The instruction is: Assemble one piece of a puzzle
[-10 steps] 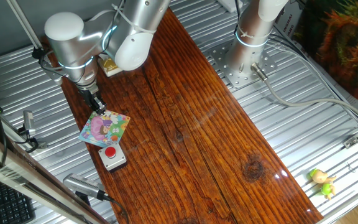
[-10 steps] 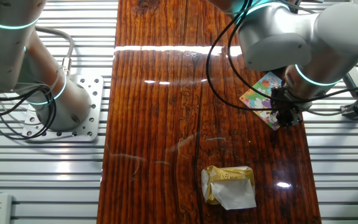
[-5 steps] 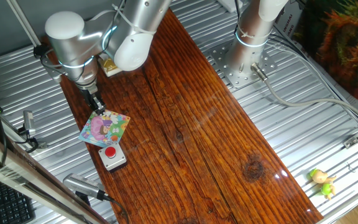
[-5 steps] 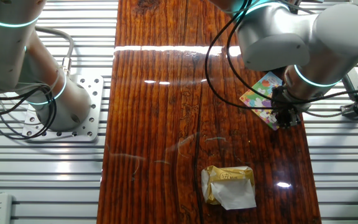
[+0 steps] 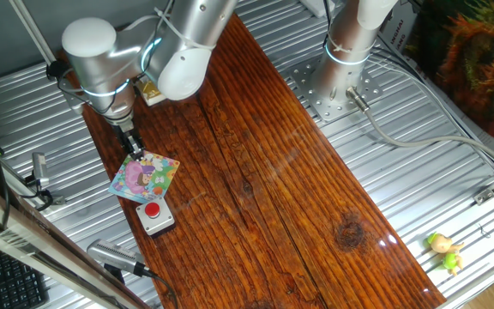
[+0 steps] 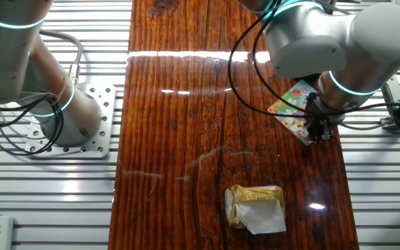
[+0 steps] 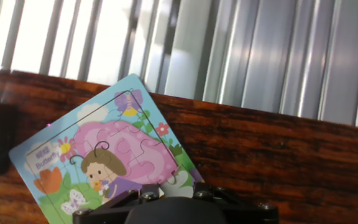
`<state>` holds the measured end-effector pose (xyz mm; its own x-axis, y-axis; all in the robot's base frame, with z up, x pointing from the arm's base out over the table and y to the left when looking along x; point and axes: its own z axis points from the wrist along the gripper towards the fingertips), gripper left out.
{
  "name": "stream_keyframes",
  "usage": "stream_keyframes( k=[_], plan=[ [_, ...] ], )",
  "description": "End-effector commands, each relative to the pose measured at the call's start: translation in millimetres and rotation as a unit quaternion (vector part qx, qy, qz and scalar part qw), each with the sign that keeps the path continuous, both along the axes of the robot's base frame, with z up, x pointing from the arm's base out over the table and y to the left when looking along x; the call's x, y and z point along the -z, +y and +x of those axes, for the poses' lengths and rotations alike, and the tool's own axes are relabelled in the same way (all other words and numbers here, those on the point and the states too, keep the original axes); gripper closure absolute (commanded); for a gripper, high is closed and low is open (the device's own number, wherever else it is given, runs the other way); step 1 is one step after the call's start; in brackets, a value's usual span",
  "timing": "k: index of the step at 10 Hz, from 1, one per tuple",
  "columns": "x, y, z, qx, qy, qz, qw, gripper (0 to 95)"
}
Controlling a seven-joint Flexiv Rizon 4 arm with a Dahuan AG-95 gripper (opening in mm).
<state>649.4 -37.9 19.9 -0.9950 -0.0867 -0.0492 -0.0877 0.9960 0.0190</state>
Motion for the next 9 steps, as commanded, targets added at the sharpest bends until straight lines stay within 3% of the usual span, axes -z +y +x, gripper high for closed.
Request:
stream_keyframes(
  k=[1,9],
  plan=[
    [-1.3,0.2,-0.3,0.002,0.004,0.001,1.0000,95.0],
    [-2.5,0.3,0.3,0.010,0.009,0.001,0.9999,95.0]
  ],
)
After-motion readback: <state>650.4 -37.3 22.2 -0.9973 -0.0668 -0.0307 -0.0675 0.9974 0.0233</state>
